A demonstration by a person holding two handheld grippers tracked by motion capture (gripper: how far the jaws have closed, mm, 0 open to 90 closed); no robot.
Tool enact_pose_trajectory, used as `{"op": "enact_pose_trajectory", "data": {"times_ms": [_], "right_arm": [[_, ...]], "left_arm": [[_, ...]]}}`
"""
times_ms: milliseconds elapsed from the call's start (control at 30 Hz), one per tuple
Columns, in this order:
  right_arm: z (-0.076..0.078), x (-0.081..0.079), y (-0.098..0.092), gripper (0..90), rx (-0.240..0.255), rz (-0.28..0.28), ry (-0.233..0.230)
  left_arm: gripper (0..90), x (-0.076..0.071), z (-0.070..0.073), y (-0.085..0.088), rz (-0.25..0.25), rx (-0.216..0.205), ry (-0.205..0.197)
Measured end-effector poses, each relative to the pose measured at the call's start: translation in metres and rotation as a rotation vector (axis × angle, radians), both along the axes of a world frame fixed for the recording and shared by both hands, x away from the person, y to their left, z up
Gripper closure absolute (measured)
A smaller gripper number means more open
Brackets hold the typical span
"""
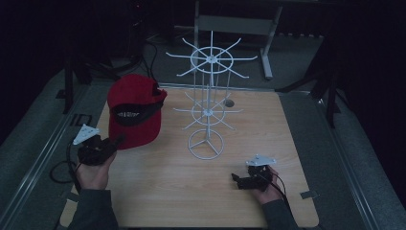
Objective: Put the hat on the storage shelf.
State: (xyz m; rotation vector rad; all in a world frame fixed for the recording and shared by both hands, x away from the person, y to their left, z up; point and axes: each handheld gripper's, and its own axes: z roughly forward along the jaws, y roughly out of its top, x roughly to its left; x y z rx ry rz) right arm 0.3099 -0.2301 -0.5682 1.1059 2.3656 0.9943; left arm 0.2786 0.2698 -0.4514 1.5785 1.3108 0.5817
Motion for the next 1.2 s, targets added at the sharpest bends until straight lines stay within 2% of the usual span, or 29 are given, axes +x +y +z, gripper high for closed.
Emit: {"op": "enact_pose_trajectory", "data": {"times_ms": [433,933,1200], "right_arm": [[0.0,0.0,0.0,13.1,0.003,-0.002,0.001],[0.0,0.0,0.0,13.1,0.001,-0.002,0.002],[0.0,0.0,0.0,13.1,0.002,-0.002,0.003]], "left_arm": [[86.0,0.002,0.022,0.0,0.021,0.009,-0.042],[86.0,0.005,0.049,-0.008,0.031,0.009,-0.119],[86.0,0.005,0.058,-0.01,0.035,0.005,-0.145]]}}
